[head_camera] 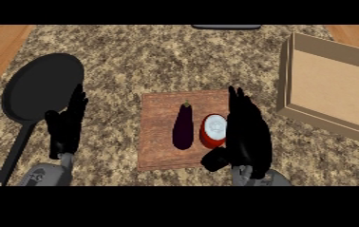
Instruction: Pick the can from the cutting board and place it in the cardboard box
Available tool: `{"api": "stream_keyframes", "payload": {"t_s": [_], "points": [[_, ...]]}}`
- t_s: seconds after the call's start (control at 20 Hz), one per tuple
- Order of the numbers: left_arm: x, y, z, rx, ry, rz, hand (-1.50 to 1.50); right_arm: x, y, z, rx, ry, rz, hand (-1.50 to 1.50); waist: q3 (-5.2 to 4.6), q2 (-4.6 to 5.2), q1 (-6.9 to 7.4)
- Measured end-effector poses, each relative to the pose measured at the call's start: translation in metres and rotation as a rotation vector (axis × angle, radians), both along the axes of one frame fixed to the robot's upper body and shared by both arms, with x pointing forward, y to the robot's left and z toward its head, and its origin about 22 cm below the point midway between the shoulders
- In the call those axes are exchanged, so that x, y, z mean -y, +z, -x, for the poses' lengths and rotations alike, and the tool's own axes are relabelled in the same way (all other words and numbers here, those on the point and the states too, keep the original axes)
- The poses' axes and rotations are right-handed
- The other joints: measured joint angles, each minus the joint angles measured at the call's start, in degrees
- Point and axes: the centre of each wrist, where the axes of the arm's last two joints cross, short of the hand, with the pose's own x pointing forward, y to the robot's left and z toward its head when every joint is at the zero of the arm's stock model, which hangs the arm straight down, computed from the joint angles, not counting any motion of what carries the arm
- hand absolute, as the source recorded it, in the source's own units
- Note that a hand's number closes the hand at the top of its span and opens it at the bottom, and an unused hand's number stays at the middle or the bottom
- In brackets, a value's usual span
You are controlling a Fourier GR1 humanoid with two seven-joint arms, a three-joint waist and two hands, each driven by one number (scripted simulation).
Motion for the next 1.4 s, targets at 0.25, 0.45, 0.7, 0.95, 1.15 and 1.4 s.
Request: {"api": "stream_keyframes", "payload": {"t_s": [0.25,0.45,0.7,0.95,1.15,1.4], "points": [[-0.003,-0.004,-0.004,-0.006,0.007,0.003,0.0,-0.001,-0.007,-0.009,-0.023,-0.016,0.005,-1.5,0.0,-0.02,-0.36],[0.001,-0.002,-0.006,-0.012,0.004,0.007,0.0,-0.003,-0.015,-0.017,-0.053,-0.027,0.019,-1.5,0.04,-0.04,-0.2],[0.005,-0.005,-0.003,-0.008,-0.001,0.008,0.0,-0.002,-0.019,-0.028,-0.075,-0.043,0.033,-1.5,0.04,-0.11,-0.17],[0.004,-0.003,-0.002,-0.007,0.005,0.007,0.0,-0.001,-0.025,-0.031,-0.104,-0.048,0.042,-1.5,0.07,-0.15,-0.35],[0.004,-0.005,-0.001,-0.014,0.006,0.004,0.0,-0.005,-0.032,-0.032,-0.129,-0.043,0.056,-1.5,0.07,-0.1,-0.33],[-0.005,-0.005,0.002,-0.009,0.009,-0.004,0.0,-0.006,-0.036,-0.036,-0.139,-0.047,0.06,-1.5,0.08,-0.09,-0.27]]}}
